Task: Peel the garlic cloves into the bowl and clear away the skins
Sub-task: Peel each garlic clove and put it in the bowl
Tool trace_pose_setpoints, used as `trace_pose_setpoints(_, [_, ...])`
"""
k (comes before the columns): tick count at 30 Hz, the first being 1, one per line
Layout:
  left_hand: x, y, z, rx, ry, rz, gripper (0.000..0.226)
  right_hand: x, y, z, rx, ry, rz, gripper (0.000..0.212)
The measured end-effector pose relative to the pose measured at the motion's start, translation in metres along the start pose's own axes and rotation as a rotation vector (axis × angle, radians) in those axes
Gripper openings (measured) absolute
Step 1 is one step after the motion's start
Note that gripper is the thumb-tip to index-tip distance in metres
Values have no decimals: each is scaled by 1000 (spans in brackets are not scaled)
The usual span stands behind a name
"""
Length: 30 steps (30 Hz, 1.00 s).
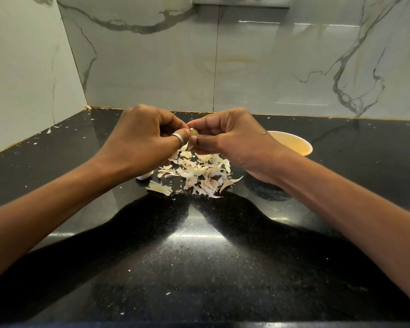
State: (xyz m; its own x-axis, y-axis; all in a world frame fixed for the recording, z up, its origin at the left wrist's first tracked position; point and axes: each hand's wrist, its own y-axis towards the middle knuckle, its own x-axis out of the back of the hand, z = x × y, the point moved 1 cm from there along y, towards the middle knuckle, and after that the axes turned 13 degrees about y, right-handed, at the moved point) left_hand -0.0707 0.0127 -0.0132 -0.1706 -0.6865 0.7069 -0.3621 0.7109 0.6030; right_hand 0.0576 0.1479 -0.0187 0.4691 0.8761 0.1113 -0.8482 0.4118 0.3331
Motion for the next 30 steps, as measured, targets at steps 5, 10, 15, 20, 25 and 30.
trace_pose_setpoints(5, [-2, -1, 0, -16, 13, 11, 5, -2, 1, -2, 64, -144, -29, 20])
trace_pose_setpoints(10, [-4, -1, 0, -12, 51, 4, 7, -4, 2, -1, 109, -250, -16, 20])
trace_pose_setpoints(15, [-1, -1, -1, -45, 64, -38, 9, -1, 1, 0, 205, -442, -10, 26])
trace_pose_setpoints(20, [-2, -5, -6, -171, 218, -63, 13, -6, 0, -3, 293, -612, -18, 34])
trace_pose_setpoints(25, [-1, -8, -8, -199, 239, -66, 29, -7, 0, -4, 343, -700, -14, 26])
trace_pose_setpoints(30, [-2, -9, -8, -207, 270, -82, 28, -9, -1, -2, 349, -738, -10, 12])
